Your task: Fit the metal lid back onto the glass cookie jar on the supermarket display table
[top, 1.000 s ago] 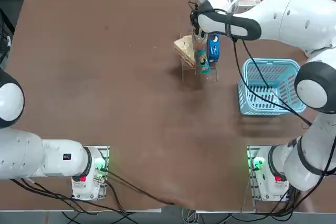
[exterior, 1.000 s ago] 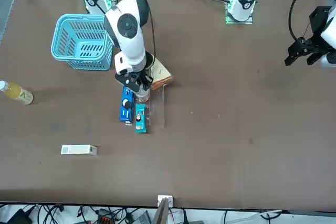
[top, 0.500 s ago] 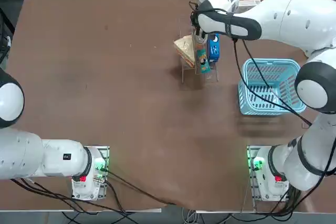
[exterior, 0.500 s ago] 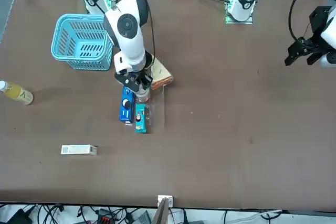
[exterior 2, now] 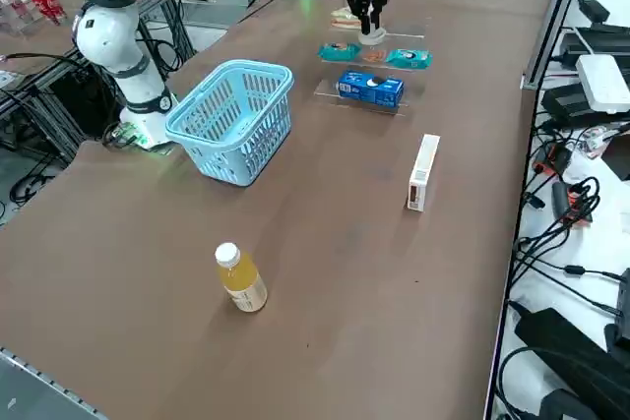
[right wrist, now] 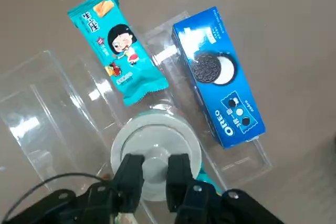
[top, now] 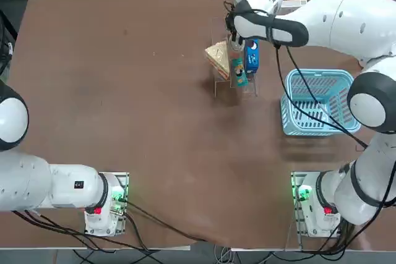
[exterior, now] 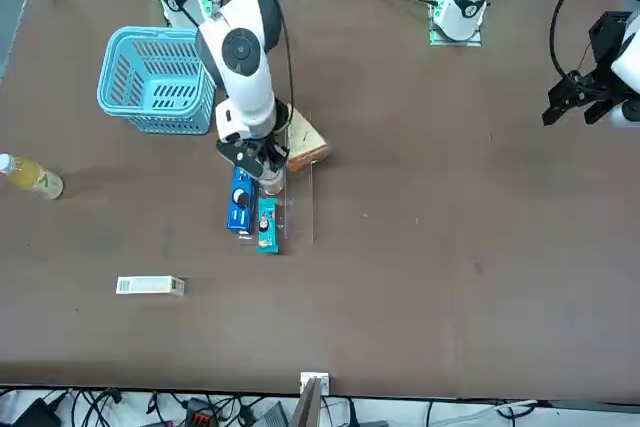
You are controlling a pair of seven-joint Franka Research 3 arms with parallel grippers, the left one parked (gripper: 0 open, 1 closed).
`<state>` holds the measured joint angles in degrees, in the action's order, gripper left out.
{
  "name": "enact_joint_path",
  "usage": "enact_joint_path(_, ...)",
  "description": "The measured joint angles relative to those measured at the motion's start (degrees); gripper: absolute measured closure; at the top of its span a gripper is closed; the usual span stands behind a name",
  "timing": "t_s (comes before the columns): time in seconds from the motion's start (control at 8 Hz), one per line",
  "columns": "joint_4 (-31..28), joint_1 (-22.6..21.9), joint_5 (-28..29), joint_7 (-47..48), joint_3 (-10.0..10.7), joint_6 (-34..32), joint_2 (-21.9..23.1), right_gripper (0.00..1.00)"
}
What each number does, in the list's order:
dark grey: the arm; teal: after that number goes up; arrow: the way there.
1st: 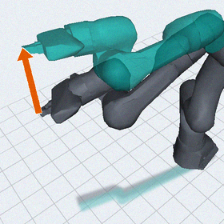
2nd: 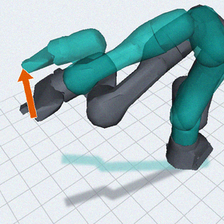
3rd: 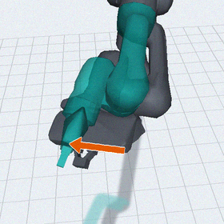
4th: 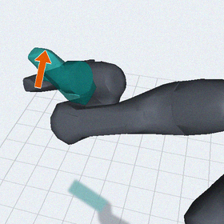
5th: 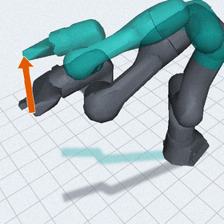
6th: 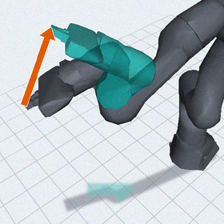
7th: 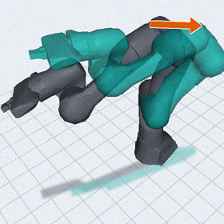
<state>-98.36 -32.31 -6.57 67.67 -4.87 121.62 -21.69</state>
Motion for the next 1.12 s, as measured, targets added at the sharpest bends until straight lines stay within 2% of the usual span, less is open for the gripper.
enact_joint_path(1.12, -0.5, 0.0, -0.1, 0.0, 0.0, 1.6, -0.3, 0.73)
